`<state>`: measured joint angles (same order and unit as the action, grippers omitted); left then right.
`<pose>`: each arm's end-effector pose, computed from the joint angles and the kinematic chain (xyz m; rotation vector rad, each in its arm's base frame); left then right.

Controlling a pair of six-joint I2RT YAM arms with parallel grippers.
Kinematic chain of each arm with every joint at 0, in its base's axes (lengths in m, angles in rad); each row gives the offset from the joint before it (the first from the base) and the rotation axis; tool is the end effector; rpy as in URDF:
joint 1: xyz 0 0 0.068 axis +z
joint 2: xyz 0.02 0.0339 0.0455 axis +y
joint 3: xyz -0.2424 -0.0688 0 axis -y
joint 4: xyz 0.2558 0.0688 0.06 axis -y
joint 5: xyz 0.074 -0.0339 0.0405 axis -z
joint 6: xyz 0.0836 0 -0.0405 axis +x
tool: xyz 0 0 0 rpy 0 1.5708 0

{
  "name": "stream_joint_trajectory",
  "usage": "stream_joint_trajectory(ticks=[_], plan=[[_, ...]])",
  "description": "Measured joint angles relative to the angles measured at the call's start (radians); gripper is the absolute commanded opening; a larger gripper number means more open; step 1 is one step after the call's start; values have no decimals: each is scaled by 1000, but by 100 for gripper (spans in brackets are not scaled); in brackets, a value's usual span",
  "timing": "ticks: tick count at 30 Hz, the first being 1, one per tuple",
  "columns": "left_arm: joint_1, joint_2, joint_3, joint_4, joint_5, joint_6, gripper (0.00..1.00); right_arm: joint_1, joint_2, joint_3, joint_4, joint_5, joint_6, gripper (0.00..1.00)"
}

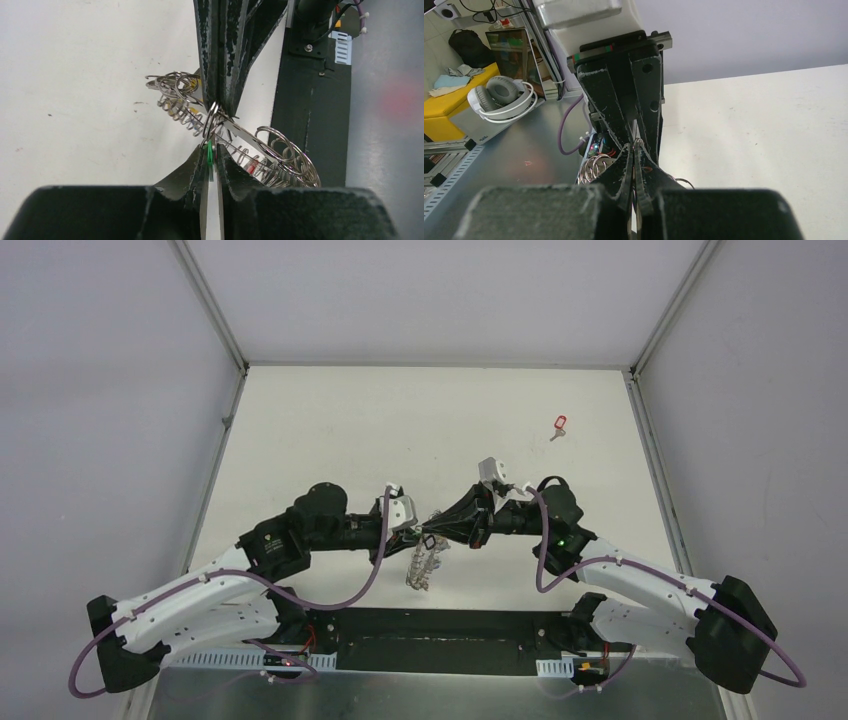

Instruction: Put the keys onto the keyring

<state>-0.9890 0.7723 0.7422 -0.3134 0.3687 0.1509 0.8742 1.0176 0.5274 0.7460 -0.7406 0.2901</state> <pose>0.1105 -0.2229 0.2837 1.2885 1.5280 -0.9055 0.1350 0.2493 0.2866 -1.0625 1.1226 1.4312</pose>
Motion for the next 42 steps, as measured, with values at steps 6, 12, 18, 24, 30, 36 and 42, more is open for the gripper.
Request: stream_joint_trajectory(ticks=[6,12,18,24,30,36,42], plan=[[0,-43,4,-62,-11,9,42,0,0,0,17,1,0,0],[0,-174,2,-47,-38,5,37,0,0,0,19,0,0,0],[0,-222,-13,42,-46,-10,35,0,0,0,19,-6,5,0],[0,-178,-18,95,-43,-30,36,0,0,0,19,-16,13,0],[0,-119,-18,127,-13,-48,25,0,0,0,19,-26,19,0],[0,-111,-18,143,11,-65,0,0,0,0,20,-26,19,0],[0,-117,-18,143,10,-82,0,0,0,0,23,-24,18,22]])
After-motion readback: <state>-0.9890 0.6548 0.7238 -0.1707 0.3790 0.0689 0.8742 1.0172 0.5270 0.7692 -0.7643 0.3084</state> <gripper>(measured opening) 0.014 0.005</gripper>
